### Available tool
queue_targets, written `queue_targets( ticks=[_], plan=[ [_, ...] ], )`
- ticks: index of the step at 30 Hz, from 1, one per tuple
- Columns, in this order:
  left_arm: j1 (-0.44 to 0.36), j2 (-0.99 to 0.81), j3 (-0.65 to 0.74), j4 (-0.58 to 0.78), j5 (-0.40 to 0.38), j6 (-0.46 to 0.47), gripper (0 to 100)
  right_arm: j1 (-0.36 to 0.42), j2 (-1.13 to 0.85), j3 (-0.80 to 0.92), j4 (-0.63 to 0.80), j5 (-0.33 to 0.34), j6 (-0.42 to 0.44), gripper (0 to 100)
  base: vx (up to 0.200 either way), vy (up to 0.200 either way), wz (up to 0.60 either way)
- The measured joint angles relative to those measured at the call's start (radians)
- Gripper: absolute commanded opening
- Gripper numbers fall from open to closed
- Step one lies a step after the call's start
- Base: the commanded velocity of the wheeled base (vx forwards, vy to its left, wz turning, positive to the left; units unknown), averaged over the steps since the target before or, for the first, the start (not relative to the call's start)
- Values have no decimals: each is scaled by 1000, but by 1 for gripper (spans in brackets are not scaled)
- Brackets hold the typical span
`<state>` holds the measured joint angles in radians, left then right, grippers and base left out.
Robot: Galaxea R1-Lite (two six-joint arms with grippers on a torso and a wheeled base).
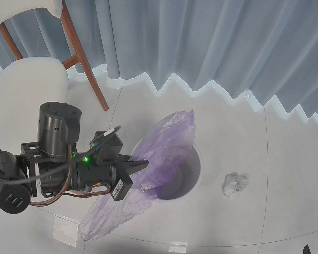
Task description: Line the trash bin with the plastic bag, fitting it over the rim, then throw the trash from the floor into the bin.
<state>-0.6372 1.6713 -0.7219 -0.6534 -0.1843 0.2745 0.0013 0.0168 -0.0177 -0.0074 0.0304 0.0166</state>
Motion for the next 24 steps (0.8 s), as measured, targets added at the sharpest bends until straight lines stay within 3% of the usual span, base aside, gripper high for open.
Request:
queue_targets(
  ticks=[5, 17, 24],
  plan=[
    [-3, 29, 18, -14, 91, -10, 0, -1, 0, 0, 1, 0, -3, 100, 0, 0, 0],
    [-57, 138, -137, -37, 155, -21, 0, -1, 0, 0, 5, 10, -29, 100, 0, 0, 0],
    [-109, 181, -156, -42, 179, -56, 0, -1, 0, 0, 3, -12, -54, 100, 0, 0, 0]
  ],
)
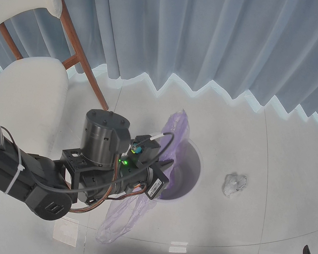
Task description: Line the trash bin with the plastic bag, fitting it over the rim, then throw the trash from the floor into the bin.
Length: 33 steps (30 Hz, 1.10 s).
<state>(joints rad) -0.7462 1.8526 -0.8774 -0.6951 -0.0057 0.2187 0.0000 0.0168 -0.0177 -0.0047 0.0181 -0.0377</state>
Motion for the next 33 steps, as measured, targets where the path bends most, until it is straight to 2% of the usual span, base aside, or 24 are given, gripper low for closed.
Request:
queue_targets(
  ticks=[6, 11, 17, 25, 33],
  plan=[
    [-18, 10, 37, -15, 2, -1, 0, 8, 5, -12, -62, 9, 7, 100, 0, 0, 0],
    [-23, 12, 49, -19, 9, -1, 0, 64, 93, -68, -173, 25, 51, 100, 0, 0, 0],
    [-30, 13, 61, -22, 20, -1, 0, 147, 323, -162, -224, 38, 192, 100, 0, 0, 0],
    [-58, 14, 80, -26, 56, 0, 0, 251, 706, -312, -247, 62, 441, 100, 0, 0, 0],
    [-115, 40, 77, -31, 139, -12, 0, 354, 1101, -474, -254, 81, 596, 100, 0, 0, 0]
  ],
)
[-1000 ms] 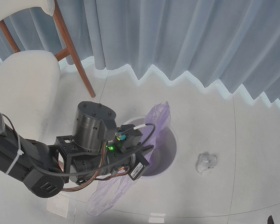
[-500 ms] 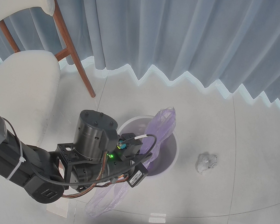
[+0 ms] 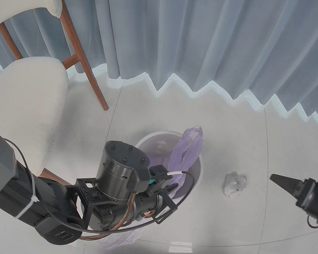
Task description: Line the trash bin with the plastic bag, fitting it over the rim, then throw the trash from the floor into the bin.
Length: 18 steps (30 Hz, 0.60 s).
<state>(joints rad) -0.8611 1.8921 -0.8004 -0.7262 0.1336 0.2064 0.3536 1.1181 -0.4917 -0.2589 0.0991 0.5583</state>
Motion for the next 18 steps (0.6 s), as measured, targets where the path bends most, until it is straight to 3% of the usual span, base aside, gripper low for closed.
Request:
queue_targets(
  ticks=[9, 18],
  plan=[
    [-37, 42, -24, -3, 67, -11, 0, 74, 406, -303, 47, 8, 99, 100, 0, 0, 0],
    [-46, 74, -30, -6, 89, -17, 0, 150, 631, -502, 116, -14, 122, 100, 0, 0, 0]
  ],
)
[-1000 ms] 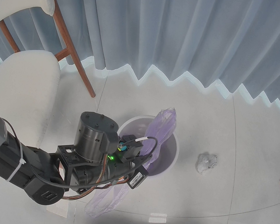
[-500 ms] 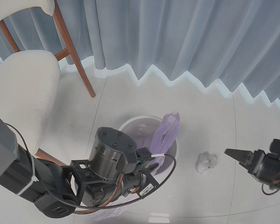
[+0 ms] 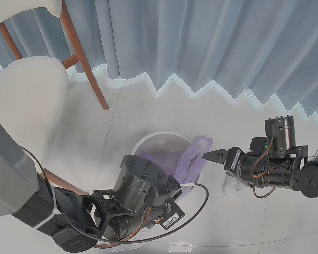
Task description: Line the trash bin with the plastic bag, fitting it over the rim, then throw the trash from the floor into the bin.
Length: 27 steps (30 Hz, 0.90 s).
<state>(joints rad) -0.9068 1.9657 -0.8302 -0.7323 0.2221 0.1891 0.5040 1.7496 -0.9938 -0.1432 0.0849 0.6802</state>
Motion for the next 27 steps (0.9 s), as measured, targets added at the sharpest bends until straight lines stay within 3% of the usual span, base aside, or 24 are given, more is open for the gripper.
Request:
queue_targets(
  ticks=[15, 16, 27],
  plan=[
    [2, 12, 1, 0, 1, -5, 0, 13, 133, -98, 2, -17, -5, 100, 0, 0, 0],
    [4, 12, 1, 1, 1, -5, 0, 14, 138, -100, 2, -17, -5, 0, 0, 0, 0],
    [19, 7, 0, 1, 2, -5, 0, 52, 167, -104, -1, -16, -3, 0, 0, 0, 0]
  ],
)
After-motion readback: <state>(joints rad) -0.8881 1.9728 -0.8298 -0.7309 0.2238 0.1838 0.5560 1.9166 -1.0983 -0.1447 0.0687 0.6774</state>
